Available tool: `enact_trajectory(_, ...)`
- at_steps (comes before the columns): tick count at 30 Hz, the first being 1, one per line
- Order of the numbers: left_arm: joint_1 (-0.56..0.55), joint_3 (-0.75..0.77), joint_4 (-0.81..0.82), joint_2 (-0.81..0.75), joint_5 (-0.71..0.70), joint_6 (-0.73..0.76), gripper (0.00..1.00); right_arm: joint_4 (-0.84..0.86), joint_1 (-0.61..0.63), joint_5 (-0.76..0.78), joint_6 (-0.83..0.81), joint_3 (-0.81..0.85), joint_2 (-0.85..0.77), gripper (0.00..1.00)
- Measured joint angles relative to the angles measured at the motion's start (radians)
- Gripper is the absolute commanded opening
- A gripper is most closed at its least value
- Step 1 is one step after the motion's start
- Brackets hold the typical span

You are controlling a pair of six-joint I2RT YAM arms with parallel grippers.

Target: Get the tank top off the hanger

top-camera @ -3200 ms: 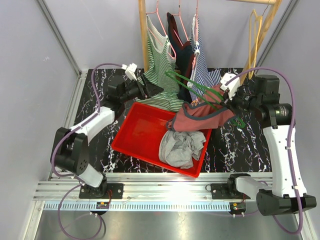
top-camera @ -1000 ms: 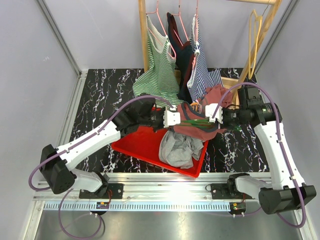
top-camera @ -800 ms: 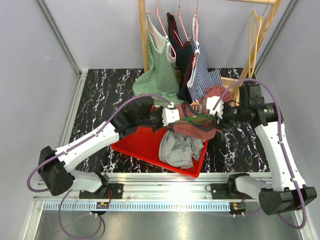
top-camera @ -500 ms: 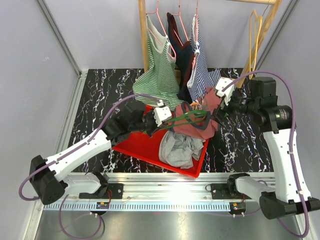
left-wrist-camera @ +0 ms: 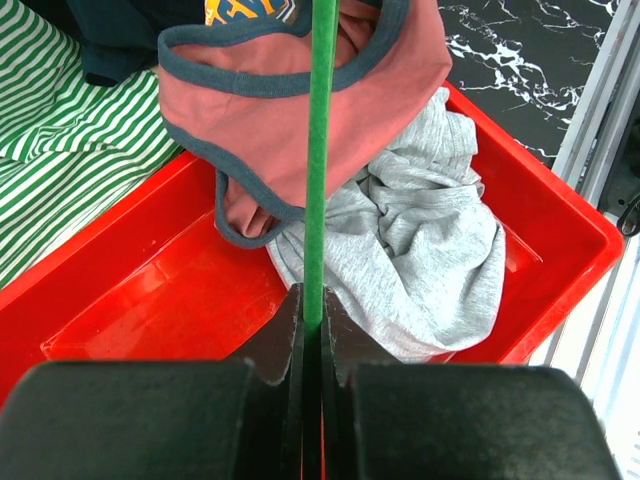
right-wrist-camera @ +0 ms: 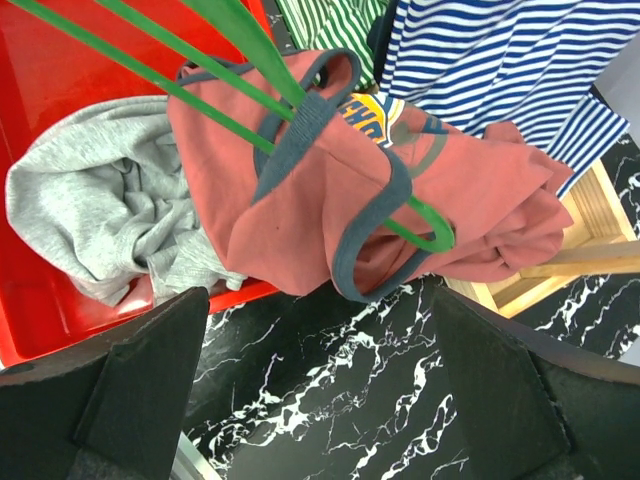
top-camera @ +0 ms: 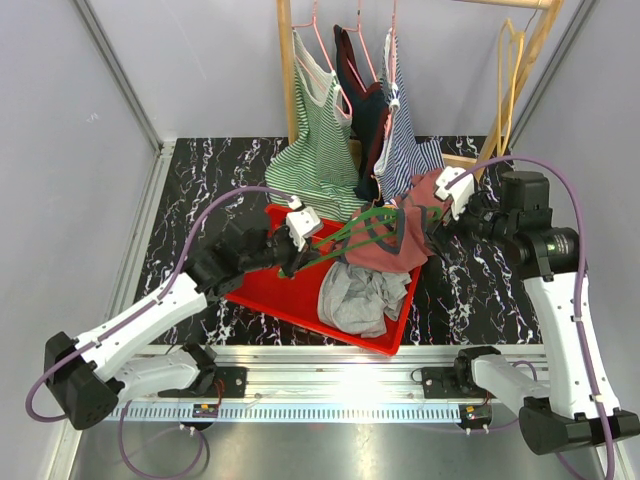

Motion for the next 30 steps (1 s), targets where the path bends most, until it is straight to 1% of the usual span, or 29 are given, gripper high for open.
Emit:
enact_trajectory(21, 0.013, -0.007, 0.009, -0.010, 0.026, -0.035, 0.00, 0.001, -0.028, 0.053, 0.013, -0.023, -0.008, 1.00)
enact_trajectory(30, 0.015, -0.020, 0.009, -0.022, 0.026, -0.037, 0.00, -0.019, -0.030, 0.071, -0.011, -0.022, -0.008, 1.00)
